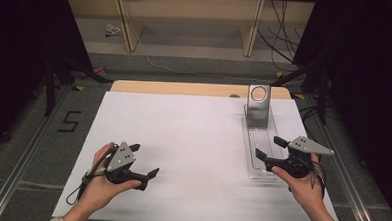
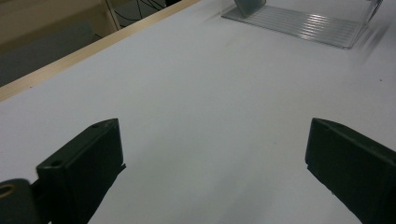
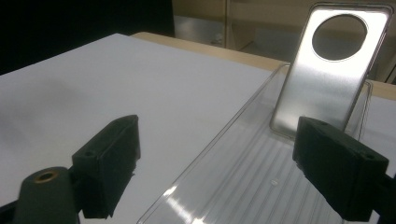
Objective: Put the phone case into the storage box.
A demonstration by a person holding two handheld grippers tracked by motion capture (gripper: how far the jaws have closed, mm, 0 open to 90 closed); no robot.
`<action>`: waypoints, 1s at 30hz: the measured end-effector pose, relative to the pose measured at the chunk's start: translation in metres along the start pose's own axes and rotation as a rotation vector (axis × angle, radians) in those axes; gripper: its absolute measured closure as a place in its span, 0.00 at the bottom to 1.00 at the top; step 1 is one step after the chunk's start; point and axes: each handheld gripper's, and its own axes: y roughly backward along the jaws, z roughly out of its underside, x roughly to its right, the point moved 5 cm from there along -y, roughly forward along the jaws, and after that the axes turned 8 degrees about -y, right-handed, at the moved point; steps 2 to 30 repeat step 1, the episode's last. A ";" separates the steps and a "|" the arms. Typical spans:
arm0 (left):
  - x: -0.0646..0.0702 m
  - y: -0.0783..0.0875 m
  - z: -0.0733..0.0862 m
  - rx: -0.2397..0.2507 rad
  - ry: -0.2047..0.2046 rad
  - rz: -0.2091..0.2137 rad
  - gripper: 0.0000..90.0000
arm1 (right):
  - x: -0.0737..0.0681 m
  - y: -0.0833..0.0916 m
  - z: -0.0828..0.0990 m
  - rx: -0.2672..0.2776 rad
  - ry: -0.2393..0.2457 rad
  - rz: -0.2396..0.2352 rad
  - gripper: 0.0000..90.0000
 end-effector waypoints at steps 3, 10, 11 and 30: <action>0.000 0.000 0.000 0.000 0.000 0.000 0.04 | 0.000 0.000 0.000 0.000 -0.003 -0.001 0.18; 0.000 0.000 0.000 0.000 0.000 0.000 0.04 | 0.000 0.000 0.000 0.000 -0.003 -0.001 0.18; 0.000 0.000 0.000 0.000 0.000 0.000 0.04 | 0.000 0.000 0.000 0.000 -0.003 -0.001 0.18; 0.000 0.000 0.000 0.000 0.000 0.000 0.04 | 0.000 0.000 0.000 0.000 -0.003 -0.001 0.18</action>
